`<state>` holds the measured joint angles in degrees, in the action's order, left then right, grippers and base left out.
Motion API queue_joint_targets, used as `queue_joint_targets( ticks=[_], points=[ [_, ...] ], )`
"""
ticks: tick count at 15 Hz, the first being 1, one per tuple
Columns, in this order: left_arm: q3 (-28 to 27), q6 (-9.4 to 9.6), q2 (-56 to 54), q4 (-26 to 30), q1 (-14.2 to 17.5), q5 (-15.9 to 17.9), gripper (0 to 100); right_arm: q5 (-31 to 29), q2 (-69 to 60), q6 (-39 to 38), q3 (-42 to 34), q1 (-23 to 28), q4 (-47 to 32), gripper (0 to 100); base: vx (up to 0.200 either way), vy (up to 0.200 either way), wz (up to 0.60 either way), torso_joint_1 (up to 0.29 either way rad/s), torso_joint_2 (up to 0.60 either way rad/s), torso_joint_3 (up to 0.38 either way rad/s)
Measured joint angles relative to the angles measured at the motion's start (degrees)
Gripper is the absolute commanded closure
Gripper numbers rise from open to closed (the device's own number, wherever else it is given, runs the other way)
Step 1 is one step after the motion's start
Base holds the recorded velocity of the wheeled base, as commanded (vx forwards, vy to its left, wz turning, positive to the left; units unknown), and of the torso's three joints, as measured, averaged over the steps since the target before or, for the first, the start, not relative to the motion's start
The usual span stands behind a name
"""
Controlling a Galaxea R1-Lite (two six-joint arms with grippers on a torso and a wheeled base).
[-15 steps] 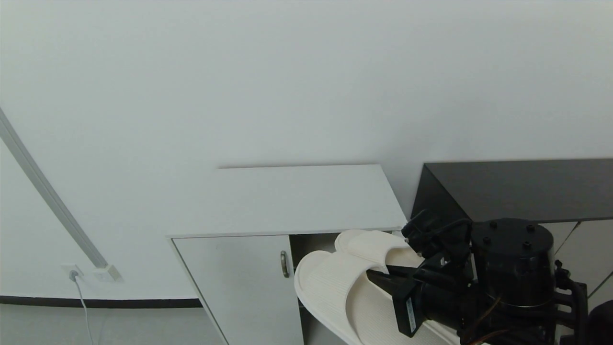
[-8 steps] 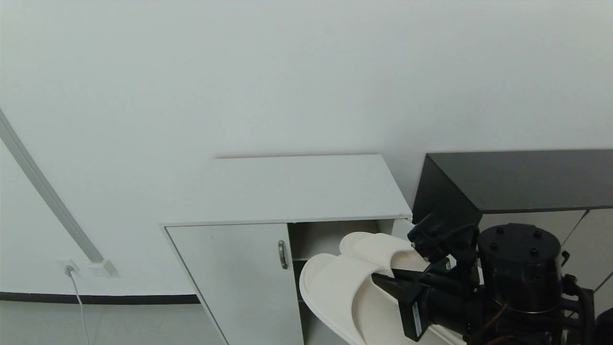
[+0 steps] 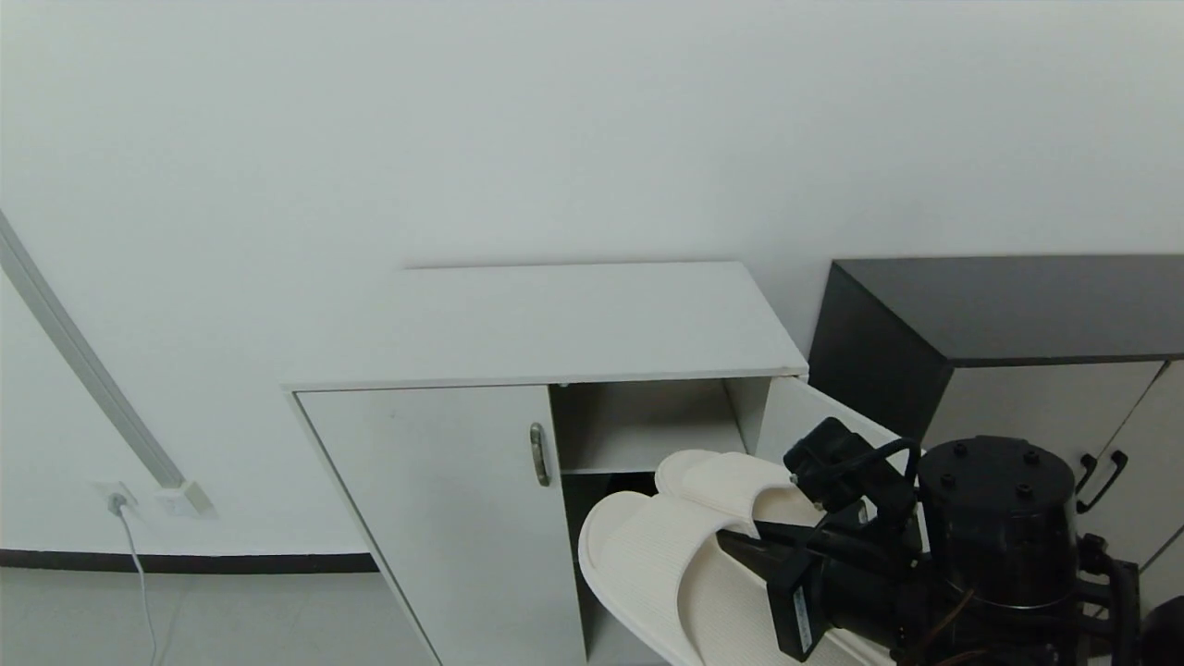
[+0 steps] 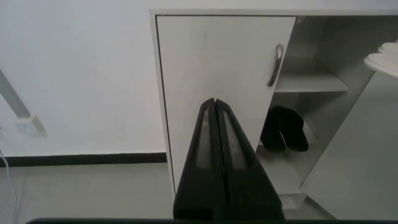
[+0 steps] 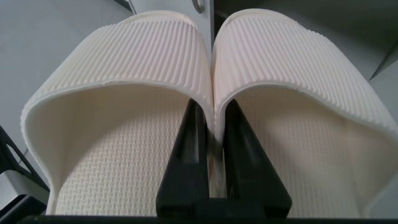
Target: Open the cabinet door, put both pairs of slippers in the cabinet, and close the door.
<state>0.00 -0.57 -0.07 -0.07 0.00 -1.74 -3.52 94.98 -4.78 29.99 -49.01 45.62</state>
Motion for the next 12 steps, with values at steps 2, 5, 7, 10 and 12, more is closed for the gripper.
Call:
queue_joint_targets(
  ticks=[2, 5, 7, 10, 12],
  points=[
    [0.0, 0.0, 0.0, 0.0, 0.0, 0.0, 100, 0.0, 0.6, 0.6, -0.2, 0.0, 0.9, 100, 0.0, 0.0, 0.0, -0.2, 0.53, 0.32],
    [0.0, 0.0, 0.0, 0.0, 0.0, 0.0, 100, 0.0, 1.0, 0.8, -0.3, -0.2, 1.0, 100, 0.0, 0.0, 0.0, -0.188, 0.51, 0.321],
    [0.0, -0.02, 0.0, 0.0, 0.0, 0.0, 100, 0.0, 1.2, 0.8, -0.3, -0.3, 1.0, 100, 0.0, 0.0, 0.0, -0.181, 0.5, 0.322],
    [0.0, 0.0, 0.0, 0.0, 0.0, 0.0, 100, 0.0, 1.4, 0.8, -0.7, -0.6, 1.1, 100, 0.0, 0.0, 0.0, -0.16, 0.48, 0.325],
    [0.0, -0.02, 0.0, 0.0, 0.0, 0.0, 100, 0.0, 1.5, 0.8, -0.7, -0.7, 1.1, 100, 0.0, 0.0, 0.0, -0.129, 0.47, 0.334]
  ],
)
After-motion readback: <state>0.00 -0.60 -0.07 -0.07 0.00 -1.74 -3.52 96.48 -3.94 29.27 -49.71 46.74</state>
